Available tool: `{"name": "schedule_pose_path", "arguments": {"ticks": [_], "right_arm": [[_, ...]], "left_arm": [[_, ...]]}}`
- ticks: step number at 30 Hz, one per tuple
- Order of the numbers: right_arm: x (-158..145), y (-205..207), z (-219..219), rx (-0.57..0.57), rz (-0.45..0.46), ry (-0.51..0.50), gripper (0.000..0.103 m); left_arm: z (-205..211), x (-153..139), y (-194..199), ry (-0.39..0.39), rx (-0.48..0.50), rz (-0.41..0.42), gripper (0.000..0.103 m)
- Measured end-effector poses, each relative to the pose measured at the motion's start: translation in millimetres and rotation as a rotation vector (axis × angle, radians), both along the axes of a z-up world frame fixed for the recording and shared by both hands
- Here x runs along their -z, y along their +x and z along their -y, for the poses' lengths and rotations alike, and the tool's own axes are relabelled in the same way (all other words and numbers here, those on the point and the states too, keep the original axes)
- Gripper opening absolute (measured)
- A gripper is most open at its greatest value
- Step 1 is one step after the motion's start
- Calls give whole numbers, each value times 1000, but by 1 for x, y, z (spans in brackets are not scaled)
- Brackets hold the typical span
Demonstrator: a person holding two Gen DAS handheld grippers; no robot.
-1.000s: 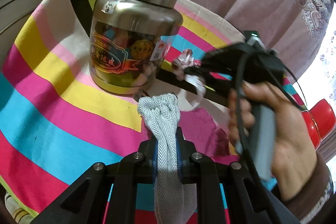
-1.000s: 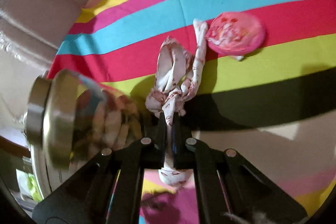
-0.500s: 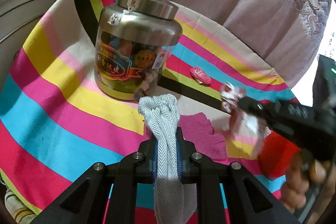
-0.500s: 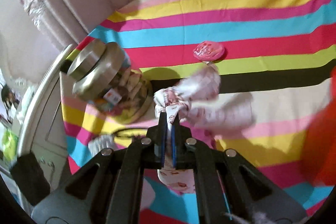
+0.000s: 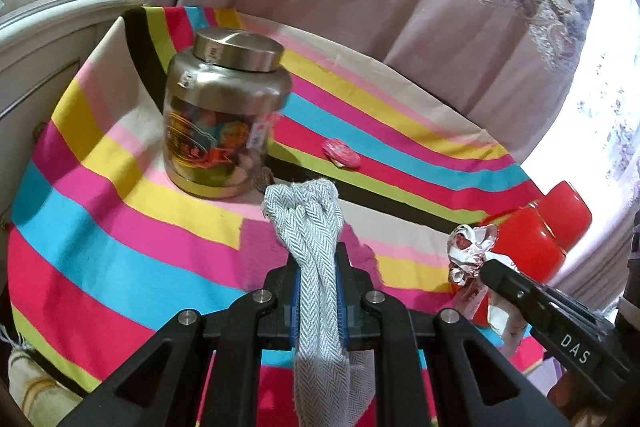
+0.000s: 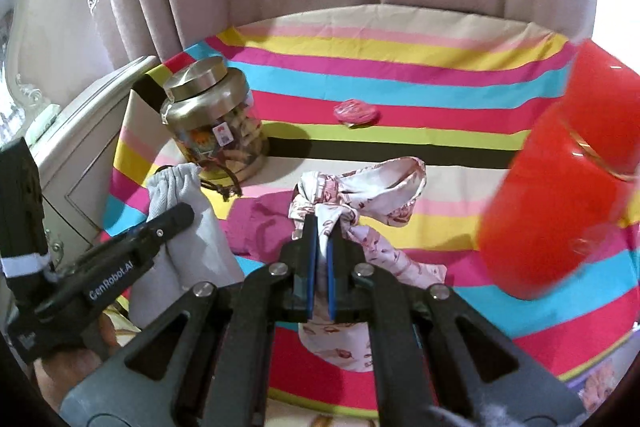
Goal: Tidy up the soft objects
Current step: 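Carry the pouch with the left tool while the right tool carries the floral cloth to the box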
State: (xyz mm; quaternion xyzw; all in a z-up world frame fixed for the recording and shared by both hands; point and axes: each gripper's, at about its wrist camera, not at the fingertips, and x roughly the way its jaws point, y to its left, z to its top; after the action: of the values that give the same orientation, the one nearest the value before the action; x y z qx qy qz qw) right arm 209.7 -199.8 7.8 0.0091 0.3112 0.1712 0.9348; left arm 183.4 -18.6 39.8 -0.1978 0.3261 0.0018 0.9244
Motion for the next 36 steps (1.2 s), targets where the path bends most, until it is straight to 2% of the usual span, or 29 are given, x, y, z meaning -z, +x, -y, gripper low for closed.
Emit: {"name": "schedule_pose_path", "arguments": {"ticks": [8, 16, 23, 36], "right_arm": [[-9, -40, 41, 71, 44, -19, 6], [-22, -84, 108, 186, 82, -9, 6], [-25, -121, 181, 334, 83, -16, 6], [-7, -167, 314, 651, 16, -6, 6]], "left_arm": [[34, -17, -25, -13, 81, 25, 14], [86, -38, -46, -23, 216, 59, 14], [139, -51, -60, -18, 350, 84, 14], [247, -52, -78, -1, 628, 67, 14]]}}
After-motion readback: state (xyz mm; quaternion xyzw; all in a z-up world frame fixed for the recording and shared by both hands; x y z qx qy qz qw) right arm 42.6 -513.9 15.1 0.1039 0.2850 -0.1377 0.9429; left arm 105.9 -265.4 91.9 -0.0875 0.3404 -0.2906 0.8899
